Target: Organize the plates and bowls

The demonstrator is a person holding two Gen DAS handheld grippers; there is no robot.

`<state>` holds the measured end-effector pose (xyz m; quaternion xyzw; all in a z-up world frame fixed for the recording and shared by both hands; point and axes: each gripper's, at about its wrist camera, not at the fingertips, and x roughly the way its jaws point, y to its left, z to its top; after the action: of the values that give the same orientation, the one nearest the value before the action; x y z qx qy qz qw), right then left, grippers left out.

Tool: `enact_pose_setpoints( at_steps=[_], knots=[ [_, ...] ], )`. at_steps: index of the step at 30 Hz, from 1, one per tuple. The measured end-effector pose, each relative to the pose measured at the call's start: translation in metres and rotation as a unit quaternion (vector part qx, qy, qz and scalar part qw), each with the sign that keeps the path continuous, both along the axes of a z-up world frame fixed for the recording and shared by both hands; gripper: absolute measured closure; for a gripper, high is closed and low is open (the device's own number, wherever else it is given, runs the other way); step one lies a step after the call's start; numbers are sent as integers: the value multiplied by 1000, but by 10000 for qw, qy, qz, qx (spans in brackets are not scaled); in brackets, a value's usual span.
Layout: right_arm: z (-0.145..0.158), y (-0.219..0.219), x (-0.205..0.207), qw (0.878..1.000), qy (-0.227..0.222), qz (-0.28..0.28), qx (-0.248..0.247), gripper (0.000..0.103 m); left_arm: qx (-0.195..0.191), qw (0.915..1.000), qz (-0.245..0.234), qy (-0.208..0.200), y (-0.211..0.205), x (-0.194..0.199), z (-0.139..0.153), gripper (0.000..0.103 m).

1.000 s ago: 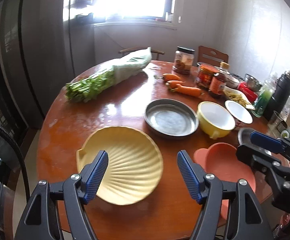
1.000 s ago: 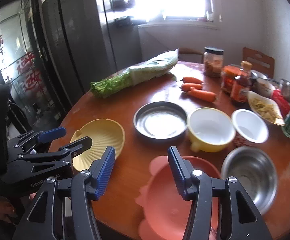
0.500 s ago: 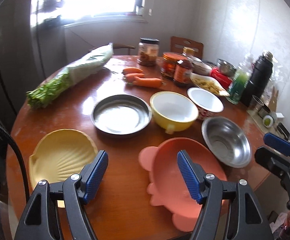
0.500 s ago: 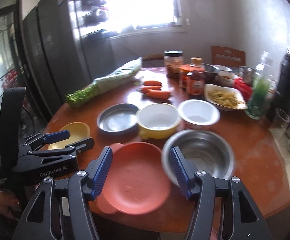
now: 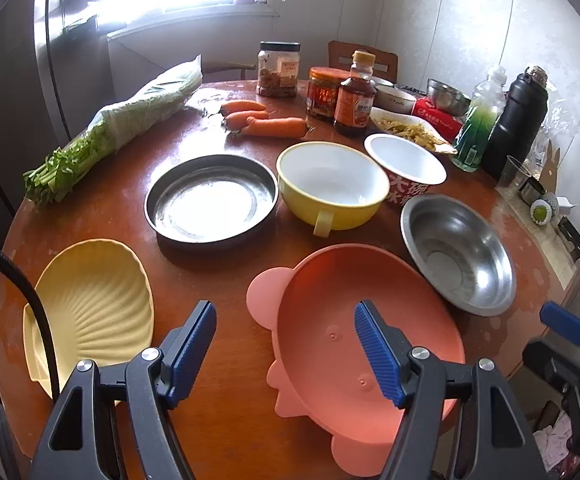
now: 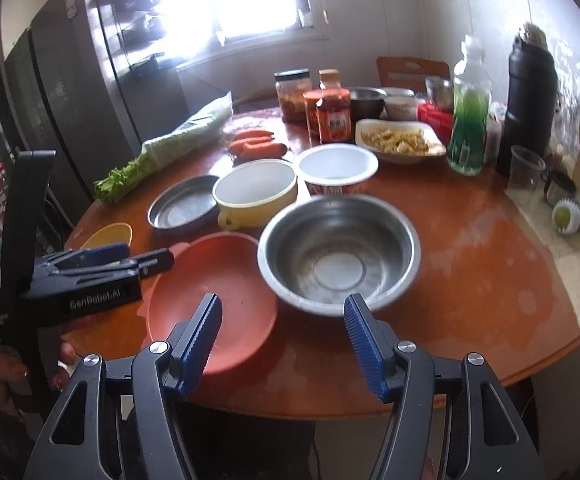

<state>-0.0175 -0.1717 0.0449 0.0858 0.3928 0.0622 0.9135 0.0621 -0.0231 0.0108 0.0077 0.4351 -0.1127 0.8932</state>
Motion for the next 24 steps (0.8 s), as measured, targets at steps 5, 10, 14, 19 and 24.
enact_pose_setpoints(
  at_steps=[5, 10, 14, 19, 24],
  knots=[
    [-15, 2, 1, 9997, 243, 18, 70, 38, 59, 9999, -3, 91, 0, 3, -9, 32],
    [-30, 7, 9, 9988, 459, 83, 162, 38, 129, 9997, -27, 202, -2, 6, -19, 32],
    [-39, 18, 15, 9976, 603, 267, 196, 38, 158, 9995, -41, 280, -5, 9, -25, 32],
    [-49, 29, 22, 9972, 640, 385, 75, 48, 207, 9991, -15, 377, -5, 10, -33, 32],
    [-58, 35, 28, 9964, 726, 445, -25, 57, 189, 9982, 58, 565, -5, 14, -42, 32]
  ],
)
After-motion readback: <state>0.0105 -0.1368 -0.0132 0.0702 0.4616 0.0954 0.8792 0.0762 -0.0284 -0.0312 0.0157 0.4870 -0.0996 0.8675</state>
